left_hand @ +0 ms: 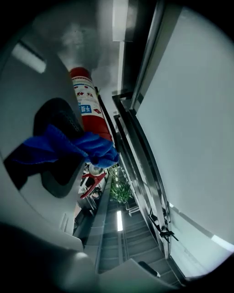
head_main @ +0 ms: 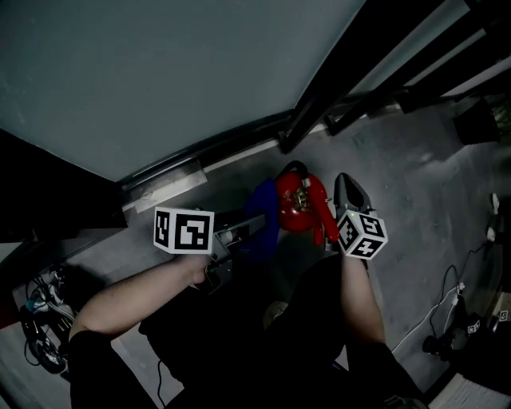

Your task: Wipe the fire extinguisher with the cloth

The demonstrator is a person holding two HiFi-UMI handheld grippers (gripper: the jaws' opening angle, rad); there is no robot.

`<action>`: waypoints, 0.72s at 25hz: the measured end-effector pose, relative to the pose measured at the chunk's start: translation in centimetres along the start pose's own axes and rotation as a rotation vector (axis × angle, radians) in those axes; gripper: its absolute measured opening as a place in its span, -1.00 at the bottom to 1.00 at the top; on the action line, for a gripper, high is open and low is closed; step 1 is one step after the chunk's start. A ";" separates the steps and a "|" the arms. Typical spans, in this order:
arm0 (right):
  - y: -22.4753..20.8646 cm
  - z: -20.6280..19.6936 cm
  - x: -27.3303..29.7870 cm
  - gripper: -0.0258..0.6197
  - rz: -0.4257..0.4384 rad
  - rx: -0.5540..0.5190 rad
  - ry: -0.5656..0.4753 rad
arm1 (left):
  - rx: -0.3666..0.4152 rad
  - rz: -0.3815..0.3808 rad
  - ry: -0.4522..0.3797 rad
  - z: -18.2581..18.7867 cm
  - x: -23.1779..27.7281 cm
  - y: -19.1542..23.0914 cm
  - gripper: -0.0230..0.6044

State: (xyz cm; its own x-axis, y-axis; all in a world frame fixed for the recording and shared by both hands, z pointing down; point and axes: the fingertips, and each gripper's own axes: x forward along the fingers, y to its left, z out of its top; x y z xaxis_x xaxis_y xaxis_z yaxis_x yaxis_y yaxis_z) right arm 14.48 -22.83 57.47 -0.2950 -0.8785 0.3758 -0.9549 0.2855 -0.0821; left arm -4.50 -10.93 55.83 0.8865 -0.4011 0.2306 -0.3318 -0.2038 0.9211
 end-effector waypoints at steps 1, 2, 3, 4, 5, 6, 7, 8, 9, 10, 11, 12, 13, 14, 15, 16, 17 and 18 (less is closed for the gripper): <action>0.2 -0.2 -0.1 -0.91 0.005 0.015 0.009 | -0.014 -0.005 0.003 -0.1 0.1 0.2 -0.53; 0.2 -0.2 -0.2 -0.91 0.007 0.026 0.012 | -0.022 -0.013 0.003 -0.1 0.2 0.3 -0.53; 0.2 -0.2 -0.3 -0.91 0.007 0.032 0.011 | -0.025 -0.020 0.000 0.0 0.3 0.5 -0.53; 0.2 -0.2 -0.4 -0.91 0.005 0.037 0.009 | -0.027 -0.023 -0.001 0.1 0.3 0.7 -0.53; 0.2 -0.3 -0.5 -0.91 0.001 0.040 0.008 | -0.033 -0.019 0.000 0.2 0.4 1.1 -0.53; 0.2 -0.4 -0.6 -0.91 -0.003 0.043 0.008 | -0.045 -0.009 0.004 0.1 0.4 1.7 -0.53; 0.1 -0.6 -0.7 -0.91 -0.009 0.046 0.010 | -0.060 0.003 0.011 0.0 0.4 2.4 -0.53; 0.0 -0.9 -0.8 -0.91 -0.017 0.050 0.015 | -0.076 0.013 0.019 -0.1 0.5 3.0 -0.53; -0.1 -1.2 -0.9 -0.91 -0.024 0.059 0.020 | -0.090 0.017 0.030 -0.3 0.6 3.6 -0.53; -0.1 -1.4 -1.0 -0.91 -0.029 0.073 0.023 | -0.102 0.017 0.040 -0.4 0.8 4.0 -0.53; -0.1 -1.4 -1.2 -0.91 -0.031 0.090 0.022 | -0.112 0.015 0.049 -0.5 0.9 4.4 -0.53; -0.1 -1.3 -1.4 -0.91 -0.031 0.105 0.017 | -0.119 0.014 0.057 -0.6 1.1 4.9 -0.53; 0.0 -1.1 -1.5 -0.91 -0.031 0.115 0.010 | -0.124 0.017 0.063 -0.7 1.3 5.4 -0.53; 0.0 -1.0 -1.7 -0.91 -0.031 0.120 0.003 | -0.129 0.022 0.069 -0.8 1.4 6.1 -0.53; 0.1 -0.8 -1.9 -0.91 -0.031 0.121 -0.003 | -0.134 0.028 0.075 -1.0 1.6 6.8 -0.53; 0.2 -0.8 -2.1 -0.91 -0.030 0.121 -0.007 | -0.142 0.033 0.081 -1.4 1.8 7.5 -0.53; 0.2 -0.8 -2.3 -0.91 -0.029 0.121 -0.008 | -0.153 0.036 0.083 -1.7 1.9 8.2 -0.53; 0.2 -0.8 -2.4 -0.91 -0.027 0.123 -0.008 | -0.164 0.037 0.083 -2.0 2.1 8.8 -0.53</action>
State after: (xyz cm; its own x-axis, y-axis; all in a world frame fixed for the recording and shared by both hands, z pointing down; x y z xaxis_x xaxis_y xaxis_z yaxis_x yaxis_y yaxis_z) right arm 15.03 -20.29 57.31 -0.2687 -0.8885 0.3721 -0.9594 0.2126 -0.1852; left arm -4.94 -11.82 65.07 0.9004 -0.3293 0.2845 -0.3139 -0.0388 0.9487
